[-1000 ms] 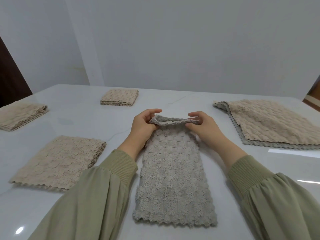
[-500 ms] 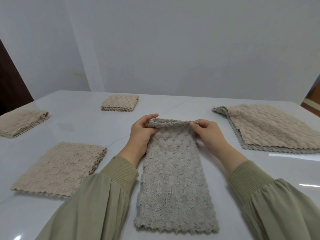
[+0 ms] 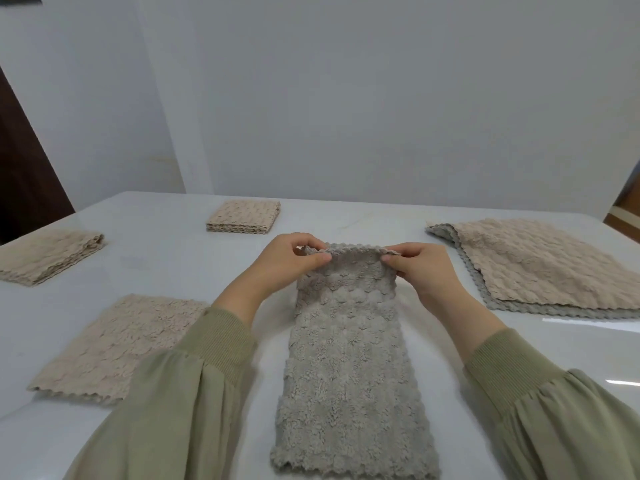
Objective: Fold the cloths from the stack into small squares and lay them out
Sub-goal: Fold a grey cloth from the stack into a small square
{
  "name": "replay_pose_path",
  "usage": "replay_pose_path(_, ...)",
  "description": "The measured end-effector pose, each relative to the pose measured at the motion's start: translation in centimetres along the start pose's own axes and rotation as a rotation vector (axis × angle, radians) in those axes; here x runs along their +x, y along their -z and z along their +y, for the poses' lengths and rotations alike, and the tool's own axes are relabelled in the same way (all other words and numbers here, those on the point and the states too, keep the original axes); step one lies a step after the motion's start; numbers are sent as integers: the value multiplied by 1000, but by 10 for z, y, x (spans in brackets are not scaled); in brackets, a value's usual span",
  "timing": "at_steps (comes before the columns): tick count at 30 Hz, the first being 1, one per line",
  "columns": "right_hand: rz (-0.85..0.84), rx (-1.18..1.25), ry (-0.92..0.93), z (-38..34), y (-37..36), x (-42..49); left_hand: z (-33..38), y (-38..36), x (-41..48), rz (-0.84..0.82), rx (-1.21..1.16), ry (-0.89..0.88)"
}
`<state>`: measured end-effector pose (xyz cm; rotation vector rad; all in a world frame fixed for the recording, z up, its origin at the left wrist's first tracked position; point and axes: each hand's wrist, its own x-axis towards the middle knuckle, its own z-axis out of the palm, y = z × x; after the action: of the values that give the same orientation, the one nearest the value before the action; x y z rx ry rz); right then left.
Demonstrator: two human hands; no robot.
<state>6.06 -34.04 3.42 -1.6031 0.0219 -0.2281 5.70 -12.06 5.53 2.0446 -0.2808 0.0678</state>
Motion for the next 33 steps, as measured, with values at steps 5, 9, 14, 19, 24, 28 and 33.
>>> replay_pose_path(5, -43, -72, 34, -9, 1, -2, 7, 7, -1, 5, 87, 2)
replay_pose_path(9, -50, -123, 91, -18, 5, -3, 12, 14, -2, 60, 62, -11)
replay_pose_path(14, 90, -145, 220, -36, 2, -7, 24, 14, 1, 242, 29, -87)
replay_pose_path(19, 153, -77, 268, -47, -3, -11, 30, 12, 3, 327, -99, -156)
replay_pose_path(24, 105, -226, 193, -40, -7, -12, 36, 7, 0, 309, -194, -148)
replay_pose_path(28, 98, -284, 166, -38, -11, -16, 31, 10, -2, 263, -115, -44)
replay_pose_path(33, 182, -592, 279, -39, -14, -18, 28, 8, -4, 329, 287, -42)
